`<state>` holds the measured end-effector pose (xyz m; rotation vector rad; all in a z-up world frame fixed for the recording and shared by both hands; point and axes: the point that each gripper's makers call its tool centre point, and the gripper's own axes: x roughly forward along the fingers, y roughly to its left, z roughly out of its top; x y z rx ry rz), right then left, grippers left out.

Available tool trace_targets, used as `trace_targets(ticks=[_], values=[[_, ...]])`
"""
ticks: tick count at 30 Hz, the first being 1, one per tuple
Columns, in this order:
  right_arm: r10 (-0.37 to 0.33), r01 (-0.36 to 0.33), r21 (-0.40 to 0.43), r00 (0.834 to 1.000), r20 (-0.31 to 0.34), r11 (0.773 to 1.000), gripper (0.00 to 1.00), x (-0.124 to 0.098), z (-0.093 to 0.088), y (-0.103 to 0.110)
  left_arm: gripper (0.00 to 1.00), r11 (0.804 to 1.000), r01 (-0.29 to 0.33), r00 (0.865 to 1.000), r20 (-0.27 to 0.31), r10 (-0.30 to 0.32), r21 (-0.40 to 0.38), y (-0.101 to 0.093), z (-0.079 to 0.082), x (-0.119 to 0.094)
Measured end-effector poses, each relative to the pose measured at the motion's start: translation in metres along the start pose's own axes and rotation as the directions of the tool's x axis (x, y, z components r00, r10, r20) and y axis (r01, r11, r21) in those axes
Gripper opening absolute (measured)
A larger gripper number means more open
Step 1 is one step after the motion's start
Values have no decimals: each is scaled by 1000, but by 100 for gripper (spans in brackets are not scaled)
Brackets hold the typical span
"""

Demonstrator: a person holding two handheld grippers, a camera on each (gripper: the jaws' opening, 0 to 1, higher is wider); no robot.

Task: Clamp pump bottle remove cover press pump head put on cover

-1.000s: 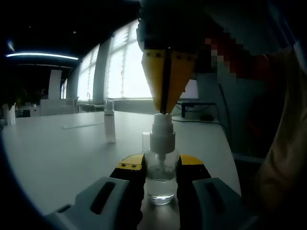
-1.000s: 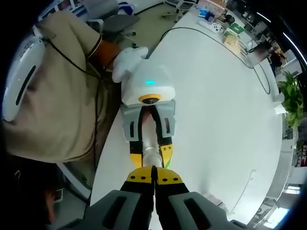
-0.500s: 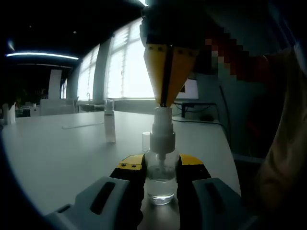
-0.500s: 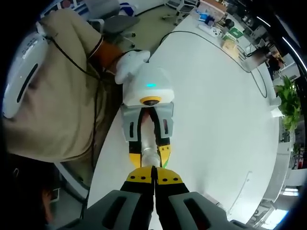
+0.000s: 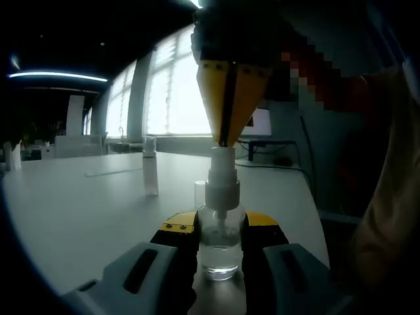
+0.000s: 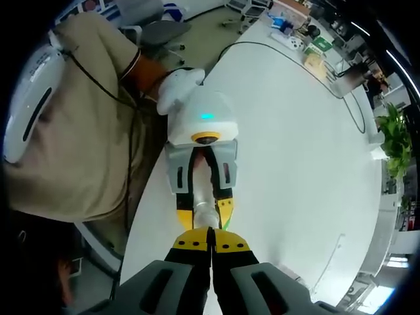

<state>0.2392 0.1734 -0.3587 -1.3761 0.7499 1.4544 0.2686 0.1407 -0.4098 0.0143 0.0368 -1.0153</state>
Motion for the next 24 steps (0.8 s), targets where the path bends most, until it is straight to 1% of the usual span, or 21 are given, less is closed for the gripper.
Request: trace_targets(ticks=[7,14,20,24], values=[[1,-1,2,1000,-14,1000,0,0,0,0,16,1000,0,1000,0,0,1,0,0,0],[9,-9,4,1000,-28,1000,0,5,-1,1,16,1000,0,1000,0,0,4,1,0,0],[10,-11,-10,997,-70,1000,0,8,0,2,16,1000,1,1000,-1,-1,3,1,0,0],[18,-19,-9,997,-78,1000,0,7,-1,1,16,1000,0,1000,-1,0,3,1,0,0]])
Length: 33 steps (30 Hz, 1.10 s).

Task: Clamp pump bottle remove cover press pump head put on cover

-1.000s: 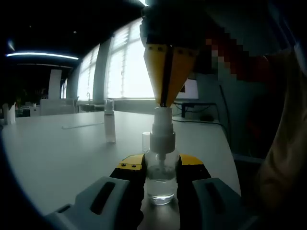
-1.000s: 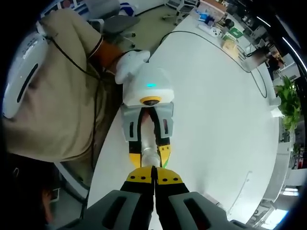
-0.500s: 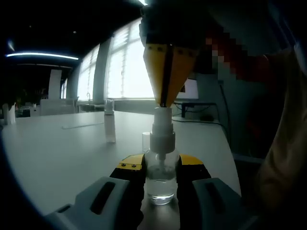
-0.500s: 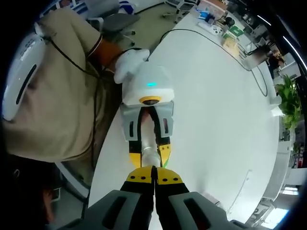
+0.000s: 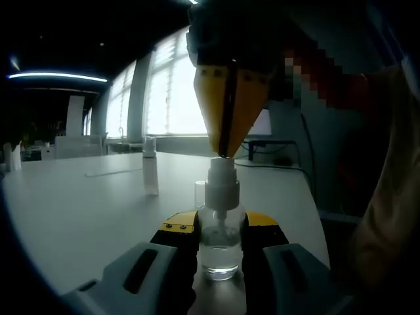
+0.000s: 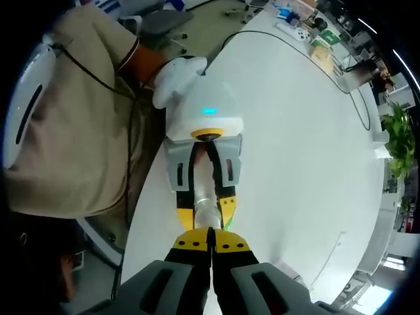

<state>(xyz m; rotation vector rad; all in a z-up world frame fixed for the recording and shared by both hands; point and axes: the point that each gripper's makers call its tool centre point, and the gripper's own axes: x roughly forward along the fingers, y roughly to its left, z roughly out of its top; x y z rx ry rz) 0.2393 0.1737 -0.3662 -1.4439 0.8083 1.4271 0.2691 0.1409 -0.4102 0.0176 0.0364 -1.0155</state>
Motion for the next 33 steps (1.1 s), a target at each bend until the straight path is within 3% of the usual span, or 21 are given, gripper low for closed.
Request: trace_targets(ticks=[10,20,33], values=[[3,-5,27,998,58,1000,0,-1,-1,0,16,1000,2,1000,0,-2,-2,0,0,0],[-37,37,3,998,50,999,0,-7,0,0,16,1000,1,1000,1,-1,-2,1,0,0],[-59,56,32,994,94,998,0,-8,-1,-2,16,1000,0,1000,1,0,0,0,0,0]])
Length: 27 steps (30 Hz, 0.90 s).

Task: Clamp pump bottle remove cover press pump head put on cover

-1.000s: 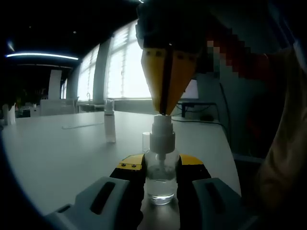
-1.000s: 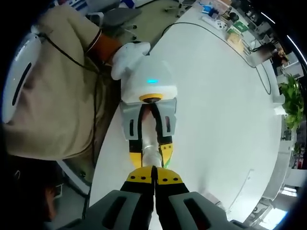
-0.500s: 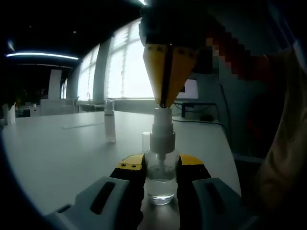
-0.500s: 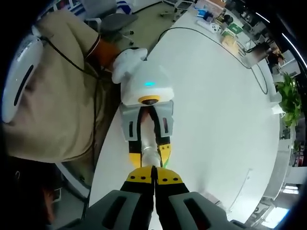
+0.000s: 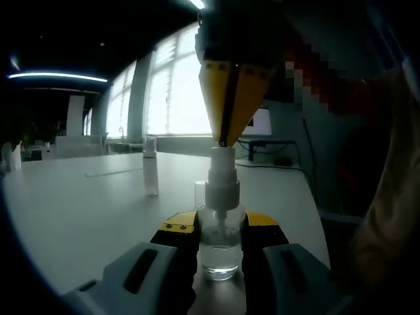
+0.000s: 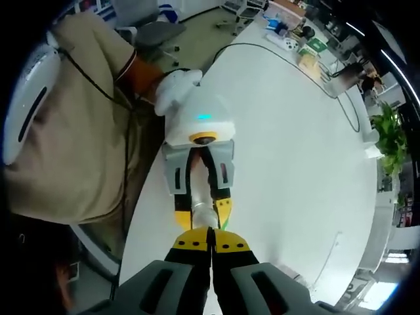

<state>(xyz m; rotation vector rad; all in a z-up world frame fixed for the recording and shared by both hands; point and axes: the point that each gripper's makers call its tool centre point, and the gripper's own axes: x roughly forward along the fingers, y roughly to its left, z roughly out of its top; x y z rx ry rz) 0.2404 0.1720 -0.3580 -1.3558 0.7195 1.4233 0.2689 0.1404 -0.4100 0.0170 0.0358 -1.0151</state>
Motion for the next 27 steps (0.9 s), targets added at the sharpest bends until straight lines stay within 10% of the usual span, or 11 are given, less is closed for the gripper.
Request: trace_targets(ticks=[27], values=[[-86,84,28,995,56,996,0,-7,0,4,16,1000,-4,1000,0,4,-4,2,0,0]])
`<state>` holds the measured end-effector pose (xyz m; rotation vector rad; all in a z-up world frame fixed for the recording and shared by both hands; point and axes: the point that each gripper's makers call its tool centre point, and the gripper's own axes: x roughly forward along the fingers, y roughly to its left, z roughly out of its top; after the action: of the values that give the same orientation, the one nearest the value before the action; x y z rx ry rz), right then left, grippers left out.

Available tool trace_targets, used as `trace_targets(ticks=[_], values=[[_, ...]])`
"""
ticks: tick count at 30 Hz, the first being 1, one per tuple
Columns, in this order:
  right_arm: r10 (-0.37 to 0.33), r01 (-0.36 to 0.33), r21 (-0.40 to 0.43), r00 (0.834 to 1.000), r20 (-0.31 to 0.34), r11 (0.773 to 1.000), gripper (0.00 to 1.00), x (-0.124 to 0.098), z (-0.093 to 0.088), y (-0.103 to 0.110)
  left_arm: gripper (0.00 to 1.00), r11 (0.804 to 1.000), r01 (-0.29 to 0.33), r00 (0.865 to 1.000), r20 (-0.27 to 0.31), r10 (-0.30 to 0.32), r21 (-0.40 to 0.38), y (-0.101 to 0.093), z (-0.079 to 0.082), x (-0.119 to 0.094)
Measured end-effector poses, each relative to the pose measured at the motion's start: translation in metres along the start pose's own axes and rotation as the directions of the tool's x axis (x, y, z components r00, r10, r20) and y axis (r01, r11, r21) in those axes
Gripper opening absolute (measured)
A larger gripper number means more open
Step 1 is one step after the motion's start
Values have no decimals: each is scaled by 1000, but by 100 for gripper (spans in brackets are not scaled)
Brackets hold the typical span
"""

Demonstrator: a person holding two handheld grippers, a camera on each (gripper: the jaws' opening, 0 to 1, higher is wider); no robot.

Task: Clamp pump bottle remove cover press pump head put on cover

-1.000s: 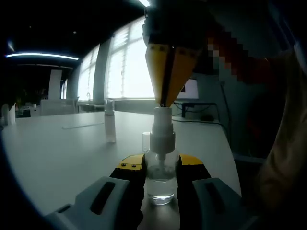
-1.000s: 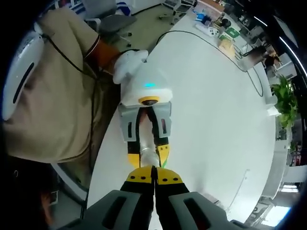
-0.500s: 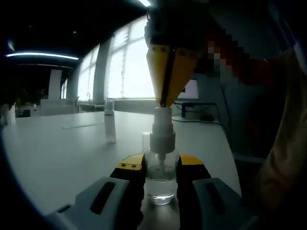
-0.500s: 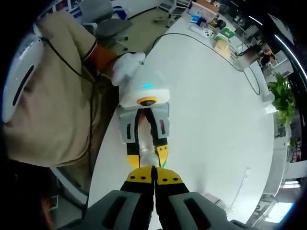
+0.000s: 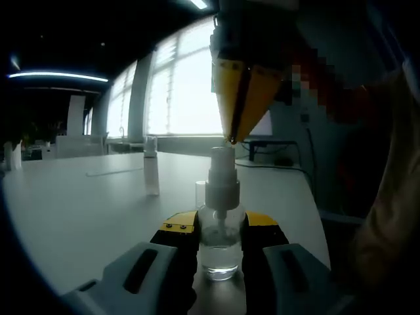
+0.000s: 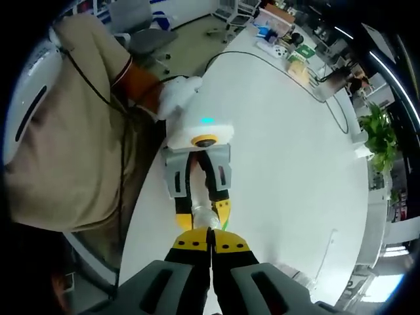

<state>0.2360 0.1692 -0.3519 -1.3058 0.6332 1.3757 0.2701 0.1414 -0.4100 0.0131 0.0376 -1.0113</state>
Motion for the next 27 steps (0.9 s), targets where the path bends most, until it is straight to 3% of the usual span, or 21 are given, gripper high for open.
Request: trace_targets(ticks=[17,27], values=[[-117,111,66,988,98,992,0,-15,-1,-5,16,1000,-1,1000,1,1,2,1,0,0],[-200,183,121,969,147,976,0,-18,-10,-7,16,1000,-1,1000,2,1,2,1,0,0]])
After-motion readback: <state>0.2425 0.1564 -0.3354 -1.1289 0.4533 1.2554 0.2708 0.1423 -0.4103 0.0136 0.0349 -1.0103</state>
